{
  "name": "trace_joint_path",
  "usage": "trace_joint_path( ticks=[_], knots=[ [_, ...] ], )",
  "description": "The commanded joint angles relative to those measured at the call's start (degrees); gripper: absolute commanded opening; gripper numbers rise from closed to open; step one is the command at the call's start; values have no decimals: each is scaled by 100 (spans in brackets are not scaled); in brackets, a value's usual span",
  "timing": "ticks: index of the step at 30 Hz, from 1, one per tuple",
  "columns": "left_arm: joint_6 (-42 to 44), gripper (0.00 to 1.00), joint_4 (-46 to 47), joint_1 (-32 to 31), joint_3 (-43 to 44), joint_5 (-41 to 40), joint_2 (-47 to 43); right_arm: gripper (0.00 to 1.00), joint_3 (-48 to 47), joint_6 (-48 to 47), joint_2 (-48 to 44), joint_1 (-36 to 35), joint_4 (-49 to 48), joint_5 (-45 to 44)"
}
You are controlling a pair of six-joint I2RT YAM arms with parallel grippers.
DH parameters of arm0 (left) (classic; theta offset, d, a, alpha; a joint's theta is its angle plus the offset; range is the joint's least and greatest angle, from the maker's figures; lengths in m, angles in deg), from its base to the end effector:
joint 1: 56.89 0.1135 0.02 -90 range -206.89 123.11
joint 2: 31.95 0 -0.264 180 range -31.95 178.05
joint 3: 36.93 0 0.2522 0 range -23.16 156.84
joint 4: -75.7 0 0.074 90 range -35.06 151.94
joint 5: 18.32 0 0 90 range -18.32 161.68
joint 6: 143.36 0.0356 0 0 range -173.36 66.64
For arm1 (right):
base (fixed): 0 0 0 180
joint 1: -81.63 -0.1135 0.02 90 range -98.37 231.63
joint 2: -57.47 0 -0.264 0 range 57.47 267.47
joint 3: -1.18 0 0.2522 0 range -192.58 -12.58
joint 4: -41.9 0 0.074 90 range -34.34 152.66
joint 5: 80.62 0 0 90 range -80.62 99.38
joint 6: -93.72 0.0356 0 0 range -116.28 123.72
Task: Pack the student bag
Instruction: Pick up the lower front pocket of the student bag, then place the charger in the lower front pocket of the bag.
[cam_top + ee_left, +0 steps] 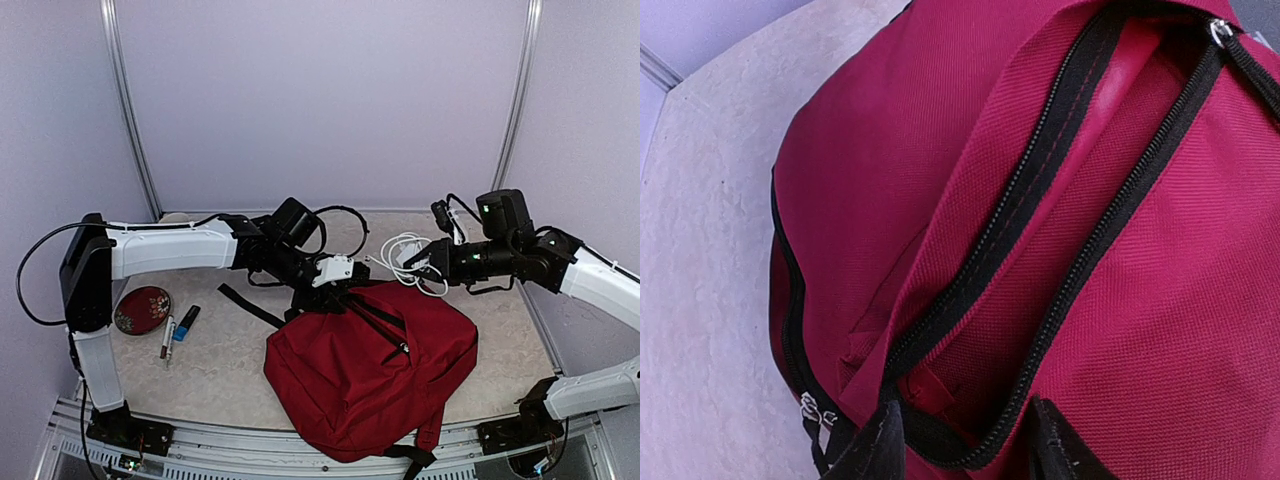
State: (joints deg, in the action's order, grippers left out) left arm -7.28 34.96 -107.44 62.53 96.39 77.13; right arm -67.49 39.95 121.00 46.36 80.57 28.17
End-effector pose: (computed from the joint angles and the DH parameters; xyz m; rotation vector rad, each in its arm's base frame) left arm 0.2572 -0.3359 0.2390 1.9277 1.4617 -0.5618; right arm 0.1920 0.1498 0.3129 -0.1861 2.3149 1.0364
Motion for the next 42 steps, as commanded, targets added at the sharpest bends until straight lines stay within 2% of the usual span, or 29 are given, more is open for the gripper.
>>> trace_joint_path(
  ticks=[1, 2, 3, 6, 7, 12, 19, 23, 28, 33, 37, 42],
  knots=[
    [-55, 42, -228, -14, 374, -24, 315, 0, -116, -92, -177, 2, 318, -120],
    [-44, 41, -237, -21, 373, -49, 309, 0, -116, -92, -185, 2, 274, -38],
    [-35, 35, -237, -30, 364, -53, 268, 0, -104, -78, -167, 2, 212, 128],
    [-43, 4, -211, -43, 293, 23, 69, 0, 5, 23, 79, -40, 23, 679],
    [-53, 0, -157, -43, 233, 117, -36, 0, 72, 94, 164, -106, -54, 699],
    [205, 0, 605, -121, -516, 897, -744, 0, -11, 373, 723, -594, -557, 582],
    [122, 0, 767, -174, -518, 1123, -832, 0, 40, 427, 1512, -872, -1192, 853],
    [138, 0, 782, -176, -483, 1196, -854, 0, 121, -52, 1672, -998, -1191, 1080],
    [230, 0, 839, -127, -490, 1515, -983, 0, 482, -1047, 1628, -964, -654, 1030],
    [159, 0, 1298, 20, -563, 803, -971, 0, 698, -1214, 1170, -671, -630, 942],
    [145, 0, 1743, 354, -70, 372, -717, 0, 542, -1094, 1055, -164, -658, 808],
    [777, 0, 1055, 538, 1069, 680, -249, 0, -38, -1327, 1153, -121, -559, 907]
  ],
)
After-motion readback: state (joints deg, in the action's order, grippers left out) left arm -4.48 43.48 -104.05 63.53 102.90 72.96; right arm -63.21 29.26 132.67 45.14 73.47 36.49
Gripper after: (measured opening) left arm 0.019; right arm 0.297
